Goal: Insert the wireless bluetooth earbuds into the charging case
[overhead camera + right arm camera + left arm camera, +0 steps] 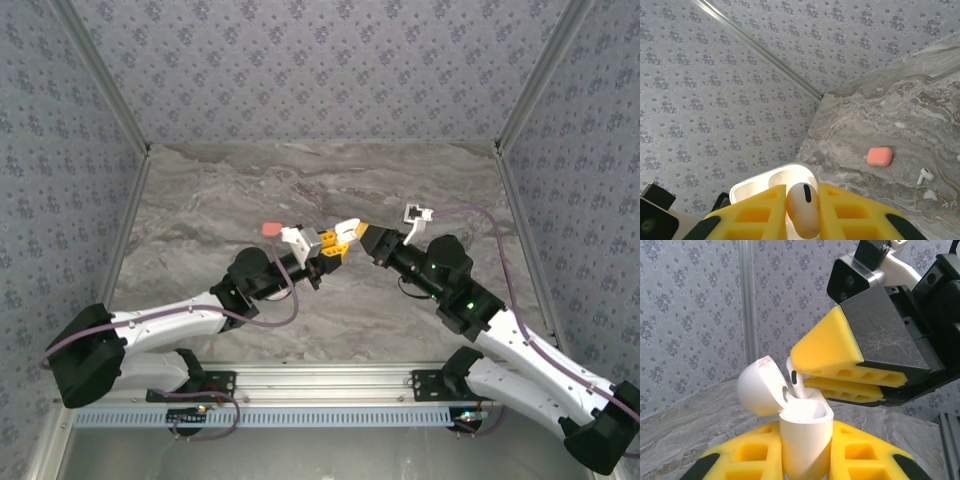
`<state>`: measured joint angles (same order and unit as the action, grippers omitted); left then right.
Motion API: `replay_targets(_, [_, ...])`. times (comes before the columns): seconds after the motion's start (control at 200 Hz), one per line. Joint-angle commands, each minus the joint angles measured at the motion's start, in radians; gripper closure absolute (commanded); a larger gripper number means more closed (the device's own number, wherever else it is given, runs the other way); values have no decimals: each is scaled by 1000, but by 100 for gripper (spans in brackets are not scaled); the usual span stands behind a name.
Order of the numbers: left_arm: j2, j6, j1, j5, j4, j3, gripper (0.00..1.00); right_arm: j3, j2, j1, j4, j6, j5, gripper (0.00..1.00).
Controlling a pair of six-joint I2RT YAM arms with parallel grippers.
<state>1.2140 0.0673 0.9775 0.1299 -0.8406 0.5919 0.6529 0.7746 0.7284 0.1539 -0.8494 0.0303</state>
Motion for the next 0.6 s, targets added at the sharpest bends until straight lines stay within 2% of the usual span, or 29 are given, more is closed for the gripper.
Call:
replay_targets(0.0, [-30,-16,4,-6,-54,0,100,-13,-8,2,-16,-5,-28,79])
replay_targets(0.165, [-22,-16,4,-6,-58,4,100,-12,-4,2,-23,-6,-22,78])
replay_targets(0.595, [23,2,4,4,-81,21,100,34,6,5,-70,33,19,60])
